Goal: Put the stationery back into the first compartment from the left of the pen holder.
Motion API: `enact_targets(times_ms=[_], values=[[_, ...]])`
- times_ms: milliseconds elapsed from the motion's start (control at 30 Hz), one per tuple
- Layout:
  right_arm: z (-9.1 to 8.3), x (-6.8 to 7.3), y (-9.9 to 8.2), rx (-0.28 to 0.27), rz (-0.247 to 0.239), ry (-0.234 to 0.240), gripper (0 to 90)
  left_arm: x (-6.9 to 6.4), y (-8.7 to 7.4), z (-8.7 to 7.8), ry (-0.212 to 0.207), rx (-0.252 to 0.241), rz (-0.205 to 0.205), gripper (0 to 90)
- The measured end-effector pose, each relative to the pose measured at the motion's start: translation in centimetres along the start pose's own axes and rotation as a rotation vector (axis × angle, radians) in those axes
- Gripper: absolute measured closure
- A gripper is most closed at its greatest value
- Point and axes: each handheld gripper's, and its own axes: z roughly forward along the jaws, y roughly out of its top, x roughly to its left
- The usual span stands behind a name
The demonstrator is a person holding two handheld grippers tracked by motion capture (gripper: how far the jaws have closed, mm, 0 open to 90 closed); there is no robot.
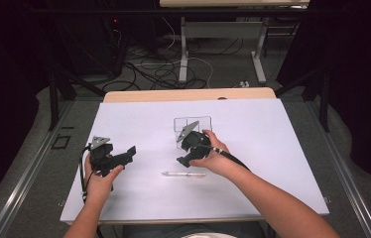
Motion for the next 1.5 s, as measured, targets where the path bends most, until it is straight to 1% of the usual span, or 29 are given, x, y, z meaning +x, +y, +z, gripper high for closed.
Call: enact_targets(times_ms=[100,200,233,267,333,467,500,700,767,867,933,1133,1167,1200,1267,1333,1367,1467,1500], values=[[0.4,0.3,0.3,0.012,-0.039,0.008,32.4,0.0,0.0,0.0,-0.001,0.0,-0.001,7.3],[0.9,0.8,0.6,0.039,-0.066,0.029,34.8,0.0,0.0,0.0,0.0,0.0,-0.001,7.3],[1.2,1.3,0.8,0.049,-0.072,0.04,37.9,0.0,0.0,0.0,0.0,0.0,-0.001,7.4],[1.2,1.3,0.8,0.049,-0.072,0.04,37.9,0.0,0.0,0.0,0.0,0.0,-0.001,7.4],[1.7,1.5,1.0,0.056,-0.109,0.062,39.1,0.0,0.0,0.0,-0.001,0.002,0.0,7.4],[2.4,2.1,1.1,0.082,-0.134,0.069,40.8,0.0,0.0,0.0,-0.001,0.001,0.0,7.4],[2.7,2.3,1.2,0.095,-0.156,0.073,41.0,0.0,0.0,0.0,0.0,0.001,0.001,7.4],[3.2,2.8,1.3,0.121,-0.182,0.082,41.4,0.0,0.0,0.0,-0.001,0.004,0.003,7.4],[3.3,3.1,1.4,0.116,-0.2,0.088,46.0,0.0,0.0,0.1,-0.001,0.004,0.003,7.4],[3.5,3.4,1.6,0.124,-0.211,0.114,51.0,0.0,0.0,0.1,-0.001,0.007,0.003,7.4],[3.6,3.5,1.6,0.134,-0.238,0.116,53.9,0.0,0.0,0.1,-0.001,0.006,0.003,7.4],[3.9,4.2,1.3,0.193,-0.279,0.11,62.5,0.0,0.0,0.1,-0.001,0.007,0.003,7.4],[4.0,4.2,1.3,0.198,-0.292,0.111,63.3,0.0,0.0,0.1,-0.002,0.01,0.007,7.5],[4.1,4.2,1.2,0.204,-0.296,0.107,63.6,0.0,0.0,0.1,-0.002,0.011,0.005,7.5],[4.2,4.3,1.2,0.21,-0.297,0.113,63.8,0.0,0.0,0.1,-0.003,0.011,0.005,7.4],[4.3,4.3,1.2,0.218,-0.291,0.113,63.8,0.0,0.0,0.1,-0.004,0.011,0.004,7.5],[4.4,4.2,1.1,0.218,-0.299,0.118,64.1,0.0,0.0,0.1,-0.003,0.011,0.003,7.5],[4.6,4.2,1.1,0.226,-0.302,0.122,64.5,0.0,0.0,0.1,-0.003,0.009,0.002,7.5],[4.6,4.3,1.1,0.232,-0.289,0.121,64.7,0.0,0.0,0.1,-0.003,0.01,0.003,7.5]])
